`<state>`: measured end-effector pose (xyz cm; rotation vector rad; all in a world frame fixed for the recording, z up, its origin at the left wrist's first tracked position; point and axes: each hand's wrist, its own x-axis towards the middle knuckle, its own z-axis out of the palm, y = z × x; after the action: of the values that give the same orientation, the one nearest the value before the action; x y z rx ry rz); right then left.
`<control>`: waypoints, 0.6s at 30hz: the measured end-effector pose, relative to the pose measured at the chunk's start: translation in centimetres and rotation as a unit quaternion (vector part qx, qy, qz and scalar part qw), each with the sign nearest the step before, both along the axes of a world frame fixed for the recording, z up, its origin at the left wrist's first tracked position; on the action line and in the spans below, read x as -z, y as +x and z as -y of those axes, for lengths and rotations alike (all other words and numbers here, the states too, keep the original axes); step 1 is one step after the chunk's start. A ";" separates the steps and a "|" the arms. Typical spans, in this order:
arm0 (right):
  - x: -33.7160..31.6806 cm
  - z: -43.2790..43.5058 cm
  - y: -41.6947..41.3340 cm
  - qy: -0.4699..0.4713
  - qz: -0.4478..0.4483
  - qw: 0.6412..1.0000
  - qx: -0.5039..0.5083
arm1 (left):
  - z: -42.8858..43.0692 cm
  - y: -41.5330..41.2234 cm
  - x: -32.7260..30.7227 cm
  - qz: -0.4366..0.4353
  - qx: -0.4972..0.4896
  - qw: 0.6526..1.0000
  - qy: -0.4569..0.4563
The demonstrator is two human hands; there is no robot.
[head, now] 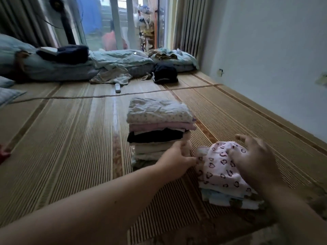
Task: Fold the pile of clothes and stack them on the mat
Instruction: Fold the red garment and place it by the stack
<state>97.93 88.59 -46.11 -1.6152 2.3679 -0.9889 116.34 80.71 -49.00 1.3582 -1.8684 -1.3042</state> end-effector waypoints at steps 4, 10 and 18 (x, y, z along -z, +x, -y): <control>-1.1 1.1 9.7 -0.064 0.030 0.979 -0.191 | -2.3 10.8 -0.3 0.055 0.001 0.996 -0.076; 2.5 5.1 25.6 0.057 -0.028 0.892 -0.447 | -4.0 32.3 1.5 0.259 -0.068 0.956 -0.120; 5.6 10.3 45.9 0.183 -0.098 0.798 -0.565 | -1.7 55.5 3.9 0.418 -0.319 0.847 -0.074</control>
<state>143.83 78.27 -51.66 -2.4175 1.0553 -0.0919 171.80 82.41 -52.86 2.4137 -1.6398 -0.2006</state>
